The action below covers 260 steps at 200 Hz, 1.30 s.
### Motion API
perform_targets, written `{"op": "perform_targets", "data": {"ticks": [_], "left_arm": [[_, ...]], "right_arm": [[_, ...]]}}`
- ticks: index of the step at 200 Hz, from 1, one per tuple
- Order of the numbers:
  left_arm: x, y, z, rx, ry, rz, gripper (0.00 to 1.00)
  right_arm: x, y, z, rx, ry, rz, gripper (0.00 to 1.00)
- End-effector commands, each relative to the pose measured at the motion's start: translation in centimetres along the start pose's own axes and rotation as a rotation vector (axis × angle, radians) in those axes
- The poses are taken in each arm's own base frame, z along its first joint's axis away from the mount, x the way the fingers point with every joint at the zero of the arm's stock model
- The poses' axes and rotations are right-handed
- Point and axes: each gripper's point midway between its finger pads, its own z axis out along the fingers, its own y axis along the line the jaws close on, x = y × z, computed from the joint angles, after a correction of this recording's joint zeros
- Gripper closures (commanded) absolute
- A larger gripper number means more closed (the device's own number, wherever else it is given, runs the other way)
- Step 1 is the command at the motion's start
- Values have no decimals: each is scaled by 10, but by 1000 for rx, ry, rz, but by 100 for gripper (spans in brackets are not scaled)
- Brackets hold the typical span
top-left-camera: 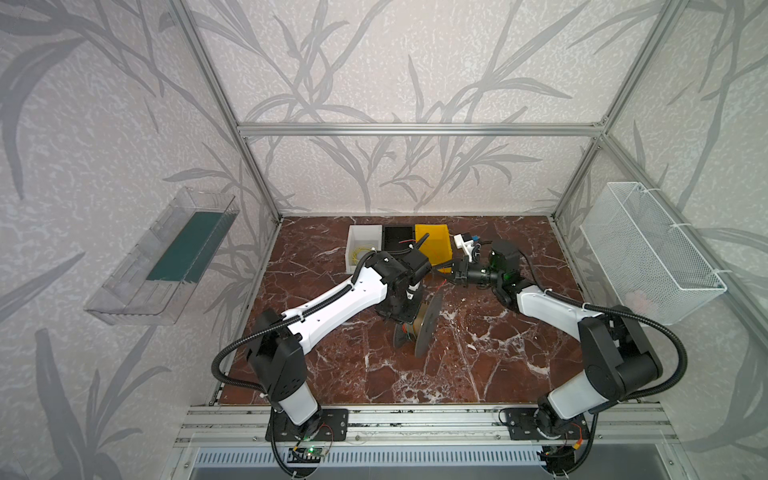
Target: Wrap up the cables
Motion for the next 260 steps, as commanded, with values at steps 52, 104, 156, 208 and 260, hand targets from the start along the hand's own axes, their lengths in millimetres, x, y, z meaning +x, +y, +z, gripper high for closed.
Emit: {"op": "perform_targets", "data": {"ticks": [52,104,156,208,260], "left_arm": [[53,12,-9,-61,247,77,100],[60,4,-12,-27,309,126,100],[80,-9,-15,41,369,176,100],[96,-42,-19,162,388,251,100],[93,-27,-5,52,421,248,100]], "right_arm": [[0,-10,-82,304,-118,-165,37],[1,-25,-132,634,-189,-316,35],[22,-64,-102,601,-49,-240,36],[36,-65,-55,571,102,-412,33],[47,-81,-50,600,137,-494,29]]}}
